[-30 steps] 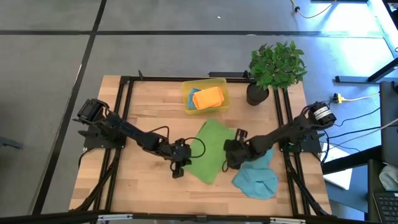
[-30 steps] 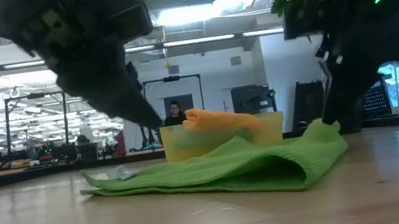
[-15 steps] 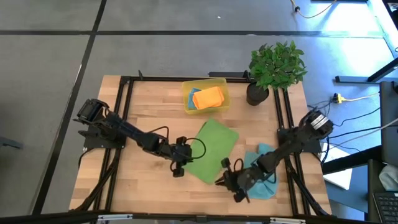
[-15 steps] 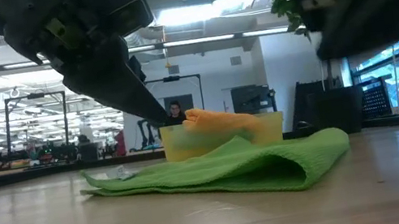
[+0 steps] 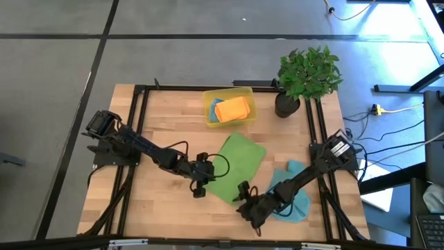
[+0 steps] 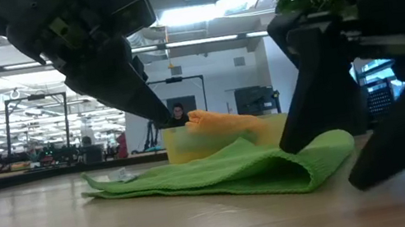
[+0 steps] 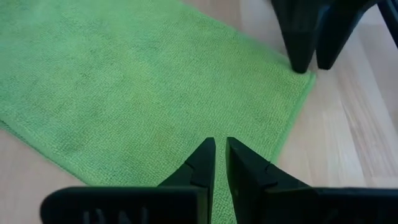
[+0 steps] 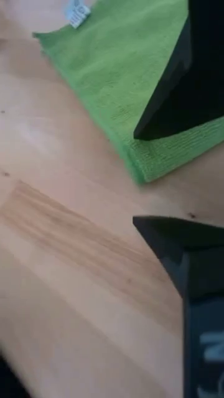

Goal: Fold microfiber towels
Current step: Fold the green microfiber towel

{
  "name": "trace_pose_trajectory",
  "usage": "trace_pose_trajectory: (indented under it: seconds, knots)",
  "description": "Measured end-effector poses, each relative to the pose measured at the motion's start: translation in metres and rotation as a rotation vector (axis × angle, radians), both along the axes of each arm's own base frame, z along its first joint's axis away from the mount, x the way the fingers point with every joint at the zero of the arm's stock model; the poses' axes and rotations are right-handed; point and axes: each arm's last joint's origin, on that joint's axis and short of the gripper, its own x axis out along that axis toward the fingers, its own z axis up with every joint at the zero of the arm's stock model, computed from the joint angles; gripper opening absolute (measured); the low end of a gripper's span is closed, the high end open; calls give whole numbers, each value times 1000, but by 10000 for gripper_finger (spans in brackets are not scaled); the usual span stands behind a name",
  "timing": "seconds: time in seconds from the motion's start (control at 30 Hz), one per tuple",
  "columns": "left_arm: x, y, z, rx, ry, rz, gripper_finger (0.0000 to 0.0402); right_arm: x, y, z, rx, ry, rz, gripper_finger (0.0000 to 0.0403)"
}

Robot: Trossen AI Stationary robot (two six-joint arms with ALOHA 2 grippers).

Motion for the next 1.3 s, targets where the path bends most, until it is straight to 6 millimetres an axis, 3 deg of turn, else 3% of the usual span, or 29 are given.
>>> trace_pose_trajectory:
  seconds: [0.13, 0.3, 0.6, 0.9, 1.07, 1.3]
  knots:
    - [0, 0, 0, -2, -5, 1, 32, 2, -1, -4, -34, 17, -38, 243]
    - [1, 0, 1, -3, -9, 2, 32, 1, -2, -13, -96, 28, -38, 240]
    - [1, 1, 1, 16, -21, 25, 32, 3, -3, -25, -142, 39, -10, 138]
    - [1, -1, 1, 39, -21, -16, 32, 3, -3, -19, -114, 39, 9, 12]
    - [-1, -7, 1, 107, -26, -109, 32, 0, -6, -10, -125, 15, -62, 6]
    - [-4, -15, 1, 171, -33, -246, 53, -2, -11, 20, -50, -59, -209, 3]
